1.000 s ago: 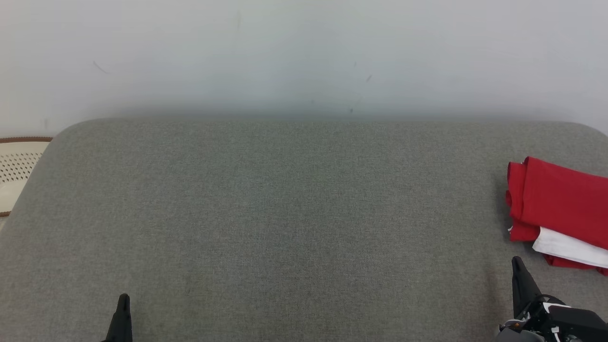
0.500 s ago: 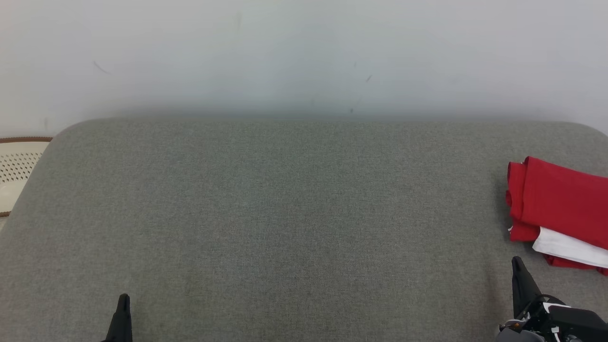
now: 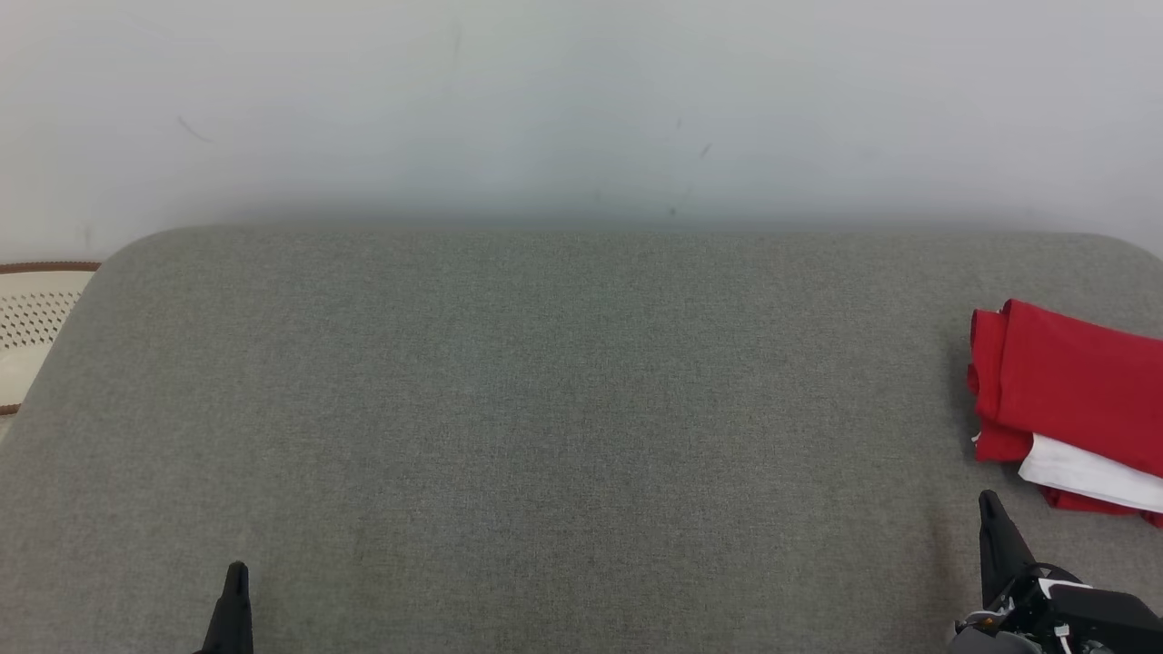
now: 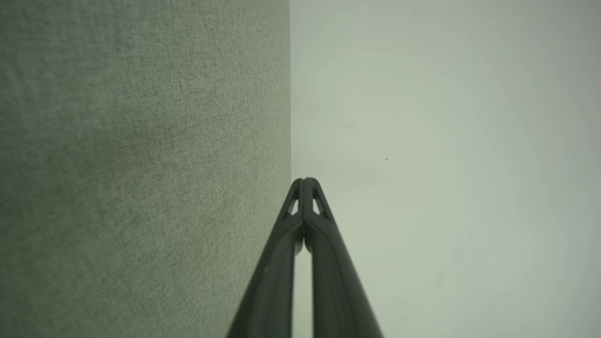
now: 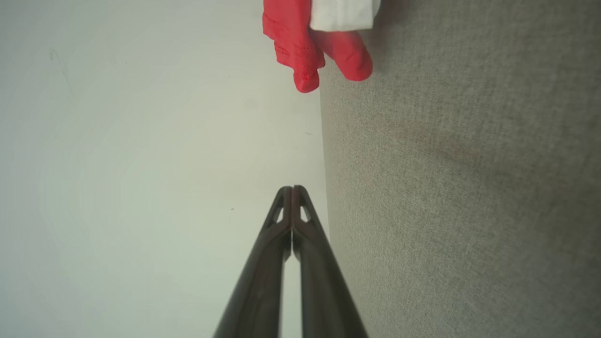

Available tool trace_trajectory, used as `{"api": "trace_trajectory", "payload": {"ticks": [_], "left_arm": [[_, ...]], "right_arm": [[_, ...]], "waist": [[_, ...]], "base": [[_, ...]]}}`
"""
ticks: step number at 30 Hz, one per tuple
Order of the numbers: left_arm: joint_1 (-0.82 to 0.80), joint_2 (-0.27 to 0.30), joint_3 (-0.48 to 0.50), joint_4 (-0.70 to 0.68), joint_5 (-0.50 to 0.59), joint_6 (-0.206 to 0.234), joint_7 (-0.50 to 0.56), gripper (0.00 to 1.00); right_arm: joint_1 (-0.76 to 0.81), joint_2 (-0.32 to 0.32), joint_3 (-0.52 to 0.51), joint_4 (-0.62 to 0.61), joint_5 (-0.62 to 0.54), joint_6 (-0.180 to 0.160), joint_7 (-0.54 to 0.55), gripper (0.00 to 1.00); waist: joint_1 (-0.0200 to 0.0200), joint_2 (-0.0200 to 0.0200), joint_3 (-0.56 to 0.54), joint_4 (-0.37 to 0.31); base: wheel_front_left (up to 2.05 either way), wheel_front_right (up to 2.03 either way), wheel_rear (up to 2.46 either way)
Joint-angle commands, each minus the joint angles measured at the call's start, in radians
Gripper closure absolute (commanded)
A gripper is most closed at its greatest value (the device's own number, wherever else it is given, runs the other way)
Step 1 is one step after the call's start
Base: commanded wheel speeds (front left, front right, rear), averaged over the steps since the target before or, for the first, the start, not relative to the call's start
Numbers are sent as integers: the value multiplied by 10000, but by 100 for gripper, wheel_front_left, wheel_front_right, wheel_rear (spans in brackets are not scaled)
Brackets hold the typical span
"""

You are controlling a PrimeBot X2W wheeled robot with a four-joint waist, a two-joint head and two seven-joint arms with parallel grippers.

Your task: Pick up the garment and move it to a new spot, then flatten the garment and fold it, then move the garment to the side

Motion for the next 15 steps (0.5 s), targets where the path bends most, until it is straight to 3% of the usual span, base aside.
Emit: {"api": "trace_trajectory", "payload": {"ticks": [1,15], "left_arm": [[-4,36,-4,-16,-42,-31,-13,100],[-3,36,-3,-17,-42,-31,-14,100]], "right_arm": [[30,18,4,1,44,4,21,100],[30,18,5,1,45,4,20,100]], "waist": [[0,0,0,0],[0,0,0,0]], "base": [[0,0,0],[0,0,0]]}}
